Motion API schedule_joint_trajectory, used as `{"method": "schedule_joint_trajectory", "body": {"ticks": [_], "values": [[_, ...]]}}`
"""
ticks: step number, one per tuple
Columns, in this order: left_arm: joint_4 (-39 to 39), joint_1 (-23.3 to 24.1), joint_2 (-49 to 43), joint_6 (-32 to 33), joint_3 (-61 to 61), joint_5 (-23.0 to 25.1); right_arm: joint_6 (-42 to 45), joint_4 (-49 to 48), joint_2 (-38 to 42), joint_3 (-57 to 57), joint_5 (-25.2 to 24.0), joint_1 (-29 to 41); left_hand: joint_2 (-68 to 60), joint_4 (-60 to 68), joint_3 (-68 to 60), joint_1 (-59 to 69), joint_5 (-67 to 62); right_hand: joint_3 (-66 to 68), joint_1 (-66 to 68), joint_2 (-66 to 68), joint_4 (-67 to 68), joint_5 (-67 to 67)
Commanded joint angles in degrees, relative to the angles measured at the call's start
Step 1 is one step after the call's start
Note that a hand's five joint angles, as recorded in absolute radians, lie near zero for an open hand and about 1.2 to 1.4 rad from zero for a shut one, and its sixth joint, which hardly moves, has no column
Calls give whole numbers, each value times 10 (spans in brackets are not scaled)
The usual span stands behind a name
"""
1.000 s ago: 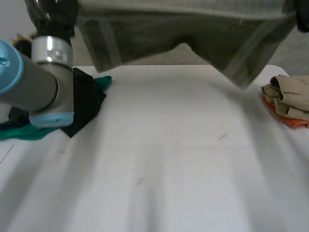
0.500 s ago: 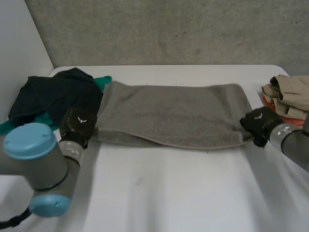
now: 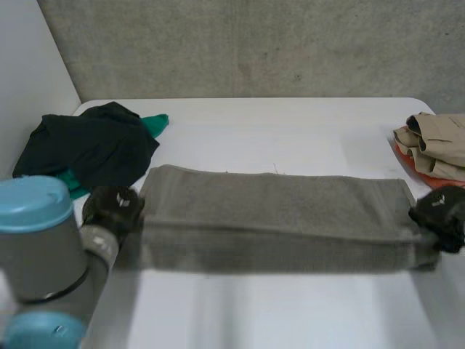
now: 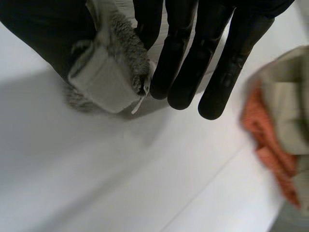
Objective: Fold the laundry.
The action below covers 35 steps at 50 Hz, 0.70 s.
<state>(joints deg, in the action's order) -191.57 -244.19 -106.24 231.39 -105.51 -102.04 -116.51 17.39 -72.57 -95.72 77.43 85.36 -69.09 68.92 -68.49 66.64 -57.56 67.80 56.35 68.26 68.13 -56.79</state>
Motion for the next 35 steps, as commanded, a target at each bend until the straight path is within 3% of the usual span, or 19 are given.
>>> {"method": "schedule_joint_trajectory", "body": {"ticks": [1,6,15,17,18,19,20,28,35], "values": [[-159,-1,-116,8,107,7,-32,-146,66,50,73,43,-109,111,-115,134,-124,122,237,117,119,-132],[-220,-1,-200,16,191,26,-35,-232,106,78,84,46,-109,111,-115,134,-124,122,237,117,119,-132],[-240,-4,-326,49,334,39,-38,-319,211,168,89,73,-109,111,-115,134,-124,122,237,117,119,-132],[-240,-4,-345,48,352,38,-38,-324,224,178,91,77,-51,53,-57,76,-66,-170,-56,-175,-174,160],[-240,-4,-347,50,354,39,-40,-328,229,181,92,80,183,-181,177,-158,167,-303,-189,-308,-307,293],[-240,-2,-348,51,354,39,-47,-335,233,186,97,85,432,-430,426,-407,416,-578,-463,-583,-581,568],[-240,0,-347,51,351,39,-53,-338,232,186,98,87,591,-589,585,-566,576,-578,-463,-583,-581,568],[-240,20,-283,45,295,37,-165,-337,141,138,89,89,591,-589,585,-566,576,-578,-463,-583,-581,568],[-240,17,-213,44,218,36,-192,-300,74,74,50,87,591,-589,585,-566,576,-578,-463,-583,-581,568]]}}
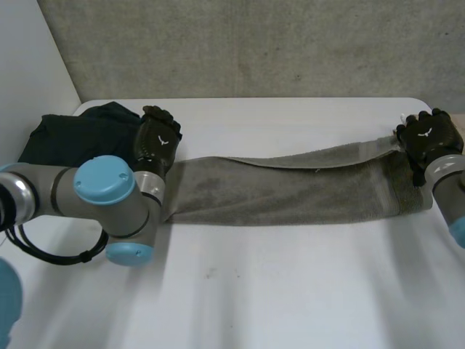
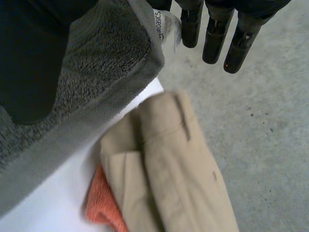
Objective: Fold the laundry.
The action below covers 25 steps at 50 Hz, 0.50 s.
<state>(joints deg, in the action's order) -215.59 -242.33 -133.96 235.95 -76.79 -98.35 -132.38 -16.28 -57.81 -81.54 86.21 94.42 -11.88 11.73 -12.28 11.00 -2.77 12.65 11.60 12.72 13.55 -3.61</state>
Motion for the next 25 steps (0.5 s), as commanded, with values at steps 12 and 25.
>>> {"method": "schedule_joint_trajectory", "body": {"ticks": [12,25], "values": [[1,1,84,-6,-136,4,-35,114,-79,-92,-61,-34,17,-15,21,-8,26,178,188,177,169,-168],[10,-39,93,-79,-137,13,-46,178,-119,-88,-87,-50,5,-3,9,4,14,673,684,673,664,-664]]}}
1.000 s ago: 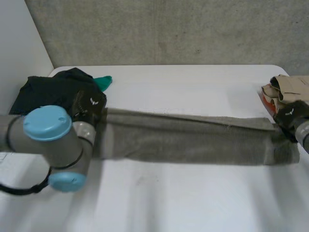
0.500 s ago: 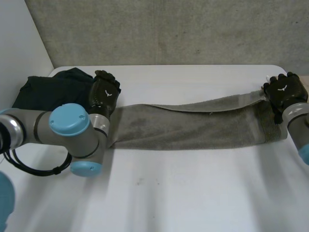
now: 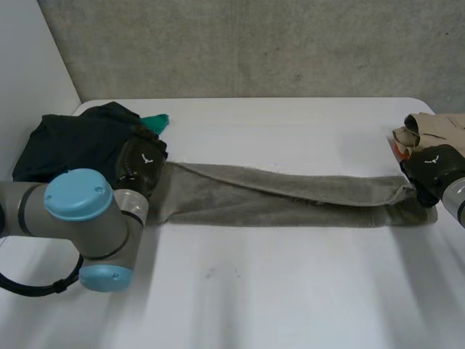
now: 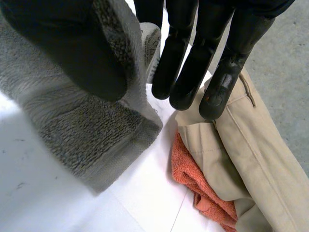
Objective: Fold the laundry.
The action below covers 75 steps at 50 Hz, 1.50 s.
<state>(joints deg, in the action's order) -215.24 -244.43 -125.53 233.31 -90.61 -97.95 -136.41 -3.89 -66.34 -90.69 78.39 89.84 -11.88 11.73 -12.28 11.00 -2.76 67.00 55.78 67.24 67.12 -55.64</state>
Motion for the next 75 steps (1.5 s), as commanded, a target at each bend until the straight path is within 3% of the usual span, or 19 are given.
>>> {"method": "schedule_joint_trajectory", "body": {"ticks": [1,4,6,13,21,38,51,55,57,59,60,62,65,69,75], "values": [[7,-17,12,-58,0,11,-5,66,-35,5,-10,-5,5,-3,9,4,14,122,234,120,121,-136],[14,-17,20,-85,-2,13,-6,108,-42,9,-18,-13,5,-3,9,4,14,-215,-103,-217,-216,201],[20,-17,22,-97,-1,15,-4,112,-44,9,-34,-15,5,-3,9,4,14,-315,-203,-317,-316,301],[26,-21,20,-109,10,50,-11,107,-44,-2,-95,-15,5,-3,9,4,14,-303,-191,-306,-305,290],[28,-55,-9,-151,47,110,-39,85,-41,-23,-125,-15,-9,10,-5,17,0,-372,-260,-375,-374,359],[70,-62,-26,-180,83,113,-33,28,-30,-79,-203,-16,-17,19,-13,26,-8,-369,-257,-371,-370,355],[72,-58,-26,-181,78,112,121,14,-30,-116,-210,-11,-17,19,-13,26,-8,-366,-253,-368,-367,352],[73,-55,-26,-182,74,112,129,11,-44,-113,-207,-8,-17,19,-13,26,-8,-359,-247,-361,-360,345],[74,-54,-26,-182,71,111,124,10,-57,-107,-202,-7,-17,19,-13,26,-8,-290,-178,-293,-292,277],[75,-54,-26,-182,68,111,97,16,-97,-87,-189,-6,-17,19,-13,26,-8,28,140,25,27,-41],[74,-54,-23,-182,63,111,81,18,-109,-78,-184,-5,-17,19,-13,26,-8,28,140,26,27,-42],[74,-54,-20,-182,61,111,43,27,-132,-60,-171,-2,-17,19,-13,26,-8,-22,90,-24,-23,8],[75,-54,-18,-182,59,111,-28,76,-145,-25,-159,-6,-17,19,-13,26,-8,-549,-437,-551,-550,535],[76,-54,-16,-182,55,111,-83,145,-153,23,-167,-19,-17,19,-13,26,-8,-477,-365,-479,-478,463],[76,-54,-12,-183,50,111,-76,219,-156,60,-163,-46,-17,19,-13,26,-8,-507,-395,-509,-508,493]]}}
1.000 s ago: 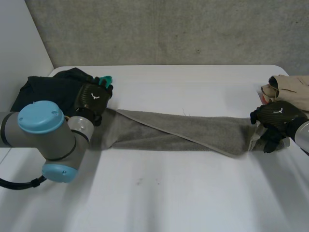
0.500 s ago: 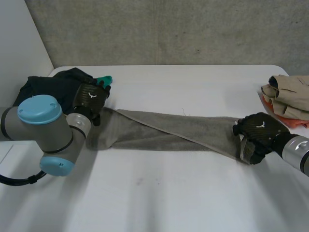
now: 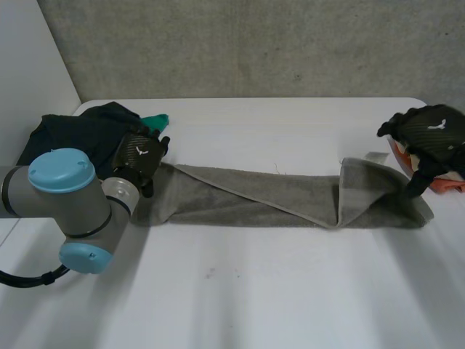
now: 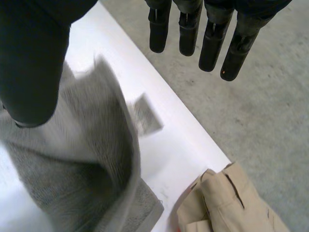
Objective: Fold the laundry.
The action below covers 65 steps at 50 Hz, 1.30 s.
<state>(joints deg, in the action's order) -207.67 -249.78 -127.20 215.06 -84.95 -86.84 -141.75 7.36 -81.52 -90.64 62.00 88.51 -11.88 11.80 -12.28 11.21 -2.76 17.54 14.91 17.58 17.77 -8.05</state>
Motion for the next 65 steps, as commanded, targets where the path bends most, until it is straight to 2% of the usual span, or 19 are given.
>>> {"method": "schedule_joint_trajectory", "body": {"ticks": [1,8,13,17,19,23,29,34,38,45,47,49,50,52,56,65], "values": [[1,0,5,-1,-7,0,-18,111,-4,63,-1,-33,-17,18,-13,24,-8,-9,17,-9,-11,14],[1,6,5,-1,-7,1,18,108,-3,47,-11,-27,-17,18,-13,24,-8,-54,-28,-55,-57,59],[1,8,6,-1,-7,1,93,64,4,2,-17,-18,-17,18,-13,24,-8,-49,-23,-50,-52,54],[1,9,6,-1,-7,1,157,4,26,-17,-13,15,-17,18,-13,24,-8,-43,-16,-43,-45,48],[1,9,9,-1,-7,1,181,-25,67,-9,-13,56,-17,18,-13,24,-8,-38,-11,-38,-40,43],[1,10,18,-1,-11,0,198,-38,140,41,-8,107,-17,18,-13,24,-8,-2,24,-3,-5,7],[2,9,35,-1,-27,1,248,-41,235,121,0,127,-17,18,-13,24,-8,43,69,43,41,-38],[2,7,49,-1,-36,2,283,-38,307,197,45,139,-17,18,-13,24,-8,45,71,44,43,-40],[2,4,60,-1,-45,2,300,-28,339,232,72,145,-17,18,-13,24,-8,47,73,46,44,-41],[3,2,67,-2,-56,2,335,6,389,278,81,145,-17,18,-13,24,-8,80,107,80,78,-75],[3,2,68,-3,-58,2,341,19,400,290,84,146,-17,18,-13,24,-8,149,175,148,147,-144],[4,2,69,-3,-58,2,343,22,403,298,88,146,-17,18,-13,24,-8,308,334,308,306,-303],[4,2,70,-3,-59,2,343,24,401,303,90,146,-17,18,-13,24,-8,500,527,500,498,-495],[4,1,70,-3,-60,2,341,27,396,304,91,148,-17,18,-13,24,-8,624,651,624,622,-619],[3,0,70,-3,-53,3,327,27,347,292,95,149,-15,16,-11,22,-7,625,651,624,622,-620],[1,-3,63,-3,-15,3,173,18,166,197,91,145,-14,14,-10,20,-5,625,651,624,622,-620]]}}
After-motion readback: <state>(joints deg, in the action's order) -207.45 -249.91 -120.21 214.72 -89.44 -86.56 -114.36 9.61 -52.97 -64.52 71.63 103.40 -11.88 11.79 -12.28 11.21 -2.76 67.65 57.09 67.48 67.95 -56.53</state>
